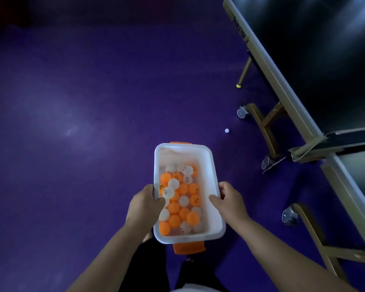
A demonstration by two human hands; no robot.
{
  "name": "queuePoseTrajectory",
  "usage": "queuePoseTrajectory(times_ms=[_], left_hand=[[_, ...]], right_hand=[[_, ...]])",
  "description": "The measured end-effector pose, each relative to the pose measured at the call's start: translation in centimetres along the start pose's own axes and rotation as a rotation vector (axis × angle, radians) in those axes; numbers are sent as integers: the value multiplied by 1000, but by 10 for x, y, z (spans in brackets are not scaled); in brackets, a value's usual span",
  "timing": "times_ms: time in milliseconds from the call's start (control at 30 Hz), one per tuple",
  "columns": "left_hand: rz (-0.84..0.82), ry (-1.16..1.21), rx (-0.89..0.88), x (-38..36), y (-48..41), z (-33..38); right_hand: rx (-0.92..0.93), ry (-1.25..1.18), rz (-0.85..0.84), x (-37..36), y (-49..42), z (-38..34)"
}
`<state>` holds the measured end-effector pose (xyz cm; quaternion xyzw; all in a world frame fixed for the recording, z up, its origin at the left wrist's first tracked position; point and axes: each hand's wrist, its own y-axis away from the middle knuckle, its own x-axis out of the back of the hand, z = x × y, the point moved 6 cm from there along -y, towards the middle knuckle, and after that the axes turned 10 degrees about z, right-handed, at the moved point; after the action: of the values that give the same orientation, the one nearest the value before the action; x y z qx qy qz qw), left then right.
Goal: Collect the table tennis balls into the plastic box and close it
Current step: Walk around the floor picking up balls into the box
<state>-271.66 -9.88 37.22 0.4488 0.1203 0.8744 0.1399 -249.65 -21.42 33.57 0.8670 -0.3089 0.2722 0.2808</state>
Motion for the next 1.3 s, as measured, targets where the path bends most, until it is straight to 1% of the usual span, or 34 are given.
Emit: queuePoseTrajectory(times_ms=[100,300,433,600,700,900,1000,1133,1233,1300], left_hand=[[-44,-34,-51,-6,-56,28],[-149,-88,-174,-11,-168,85],[-156,-157,-263,-13,-238,120],[-160,-197,-286,-42,-300,158],[-172,-231,-262,-73,-328,183],[-214,-257,-255,-145,-375,220],[-246,-254,-197,-189,-400,224],[-279,-257,-120,-260,-441,219],[-301,-232,-105,-316,-468,220],[-313,-218,-138,-358,-488,218]], right_hand=[[-45,-21,30,-4,-44,-12],[-216,-80,118,-10,-112,-28],[-346,-109,209,-15,-143,-23],[-514,-145,265,-17,-166,0],[-603,-164,269,-13,-187,19],[-699,-118,181,-11,-265,72],[-756,-67,148,-18,-306,104],[-843,-5,134,-40,-354,153],[-950,-30,136,-69,-382,202],[-978,-37,165,-97,-399,246]])
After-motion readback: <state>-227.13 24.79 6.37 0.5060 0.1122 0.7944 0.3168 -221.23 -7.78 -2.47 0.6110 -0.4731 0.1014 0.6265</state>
